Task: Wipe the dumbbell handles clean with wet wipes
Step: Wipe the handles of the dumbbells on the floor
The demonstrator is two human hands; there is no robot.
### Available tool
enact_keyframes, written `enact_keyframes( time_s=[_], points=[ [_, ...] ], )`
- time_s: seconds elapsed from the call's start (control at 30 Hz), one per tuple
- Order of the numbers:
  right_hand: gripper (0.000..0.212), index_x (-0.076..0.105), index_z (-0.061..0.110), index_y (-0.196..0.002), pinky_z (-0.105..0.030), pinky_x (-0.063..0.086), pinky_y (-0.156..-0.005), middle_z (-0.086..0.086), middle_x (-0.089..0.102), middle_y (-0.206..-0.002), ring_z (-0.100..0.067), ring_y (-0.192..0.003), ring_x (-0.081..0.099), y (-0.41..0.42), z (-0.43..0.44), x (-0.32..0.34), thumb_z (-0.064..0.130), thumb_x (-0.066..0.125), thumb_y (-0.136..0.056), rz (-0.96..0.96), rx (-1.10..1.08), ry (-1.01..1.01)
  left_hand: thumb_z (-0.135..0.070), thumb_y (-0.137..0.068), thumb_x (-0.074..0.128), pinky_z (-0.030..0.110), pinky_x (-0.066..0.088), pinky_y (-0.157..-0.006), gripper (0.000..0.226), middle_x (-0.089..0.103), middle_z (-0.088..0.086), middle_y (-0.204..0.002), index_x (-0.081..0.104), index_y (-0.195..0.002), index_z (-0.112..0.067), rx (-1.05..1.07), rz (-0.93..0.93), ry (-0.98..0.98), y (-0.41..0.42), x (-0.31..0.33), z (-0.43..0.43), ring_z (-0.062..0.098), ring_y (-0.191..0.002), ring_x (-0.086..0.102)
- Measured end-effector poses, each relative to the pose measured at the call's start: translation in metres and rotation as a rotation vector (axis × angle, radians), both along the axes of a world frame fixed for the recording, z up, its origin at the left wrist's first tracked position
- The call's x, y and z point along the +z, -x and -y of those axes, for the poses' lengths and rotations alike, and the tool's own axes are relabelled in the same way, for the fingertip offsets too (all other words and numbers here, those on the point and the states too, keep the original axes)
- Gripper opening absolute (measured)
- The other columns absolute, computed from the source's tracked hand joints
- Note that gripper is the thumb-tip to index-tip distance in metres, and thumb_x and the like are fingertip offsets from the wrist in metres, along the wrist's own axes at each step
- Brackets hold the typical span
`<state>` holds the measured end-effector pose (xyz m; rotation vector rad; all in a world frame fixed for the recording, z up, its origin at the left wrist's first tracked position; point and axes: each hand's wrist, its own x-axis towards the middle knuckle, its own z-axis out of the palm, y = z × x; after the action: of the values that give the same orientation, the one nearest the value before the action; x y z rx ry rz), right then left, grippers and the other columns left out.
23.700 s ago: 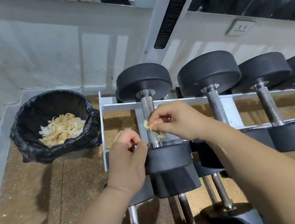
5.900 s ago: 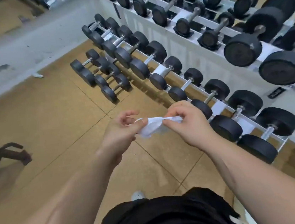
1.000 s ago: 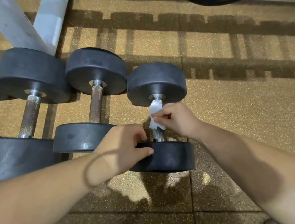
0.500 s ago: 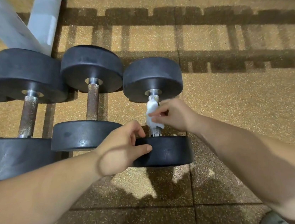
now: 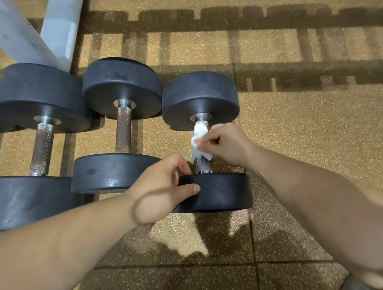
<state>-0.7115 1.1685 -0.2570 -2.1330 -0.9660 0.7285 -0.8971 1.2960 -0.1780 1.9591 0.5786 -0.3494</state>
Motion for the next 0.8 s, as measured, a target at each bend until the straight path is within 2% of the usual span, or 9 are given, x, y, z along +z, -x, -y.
enact_keyframes(
  time_s=[0.13,0.23,0.3,0.4,0.53,0.6,0.67,0.73,0.8],
  points=[
    [0.015,0.081,0.016,-0.095,-0.024,0.053,-0.085,0.007,0.077,-0.096,-0.002,-0.089,0.070,0.002,0.015,0.002,0.020,0.083,-0.081,-0.194,0.101,0.026,-0.026,-0.086,0.079,0.017,0.037,-0.052,0.026,0.050,-0.003,-0.073,0.056,-0.098,-0.023,0.003,0.005,-0.046,0.001,0.001,0.003,0.003,-0.052,0.044],
    [0.014,0.081,0.023,-0.099,-0.023,0.049,-0.081,0.006,0.076,-0.096,-0.005,-0.090,0.067,0.000,0.002,0.002,0.027,0.078,-0.086,0.008,0.085,0.017,-0.025,-0.086,0.079,0.017,0.037,-0.050,0.026,0.050,-0.003,-0.073,0.056,-0.098,-0.022,0.012,0.006,-0.061,0.001,0.002,0.004,0.001,-0.052,0.045],
    [0.014,0.081,0.028,-0.099,-0.022,0.045,-0.080,0.008,0.073,-0.096,-0.007,-0.091,0.063,-0.004,-0.010,0.001,0.031,0.073,-0.088,0.131,-0.023,0.012,-0.025,-0.086,0.079,0.017,0.036,-0.050,0.025,0.050,-0.003,-0.073,0.056,-0.097,-0.022,0.013,0.009,-0.051,0.001,0.002,0.004,0.003,-0.052,0.044],
    [0.015,0.080,0.028,-0.101,-0.019,0.046,-0.082,0.014,0.068,-0.096,-0.002,-0.091,0.062,-0.007,-0.020,0.001,0.032,0.073,-0.088,-0.068,-0.232,-0.016,-0.027,-0.086,0.079,0.018,0.036,-0.053,0.025,0.051,-0.003,-0.073,0.056,-0.097,-0.023,0.003,0.010,-0.059,0.002,0.003,0.004,0.005,-0.057,0.043],
    [0.018,0.080,0.027,-0.103,-0.010,0.036,-0.071,0.019,0.060,-0.082,0.002,-0.078,0.055,-0.003,-0.001,0.004,0.030,0.077,-0.086,0.079,0.000,0.050,-0.029,-0.087,0.078,0.017,0.037,-0.056,0.027,0.051,-0.004,-0.075,0.055,-0.100,-0.024,-0.006,0.019,-0.103,0.004,0.002,0.004,0.005,-0.058,0.043],
    [0.018,0.081,0.022,-0.098,-0.010,0.037,-0.068,0.022,0.061,-0.077,0.006,-0.071,0.057,0.002,0.013,0.005,0.023,0.082,-0.081,-0.030,0.101,0.038,-0.030,-0.087,0.077,0.016,0.037,-0.056,0.028,0.051,-0.004,-0.076,0.054,-0.102,-0.024,-0.010,0.033,-0.119,0.005,0.001,0.005,0.006,-0.059,0.044],
    [0.017,0.081,0.020,-0.094,-0.013,0.040,-0.068,0.016,0.066,-0.077,0.003,-0.070,0.059,0.003,0.017,0.004,0.020,0.085,-0.078,-0.123,0.120,0.035,-0.029,-0.088,0.077,0.017,0.037,-0.056,0.027,0.051,-0.004,-0.075,0.055,-0.102,-0.023,-0.007,0.037,-0.115,0.005,0.002,0.006,0.006,-0.058,0.044],
    [0.016,0.081,0.021,-0.094,-0.016,0.042,-0.069,0.011,0.070,-0.081,-0.001,-0.072,0.059,0.001,0.009,0.004,0.022,0.084,-0.078,-0.088,0.114,0.027,-0.028,-0.087,0.078,0.019,0.039,-0.056,0.026,0.051,-0.003,-0.072,0.055,-0.099,-0.024,-0.003,0.031,-0.082,0.004,0.002,0.005,0.004,-0.055,0.044],
    [0.014,0.081,0.025,-0.096,-0.011,0.039,-0.070,0.020,0.065,-0.080,0.004,-0.076,0.059,-0.003,-0.001,0.002,0.027,0.080,-0.083,-0.001,0.041,-0.007,-0.026,-0.086,0.079,0.019,0.038,-0.054,0.026,0.050,-0.002,-0.069,0.056,-0.096,-0.024,0.010,0.021,-0.034,0.003,0.001,0.004,0.004,-0.053,0.042]
  ],
)
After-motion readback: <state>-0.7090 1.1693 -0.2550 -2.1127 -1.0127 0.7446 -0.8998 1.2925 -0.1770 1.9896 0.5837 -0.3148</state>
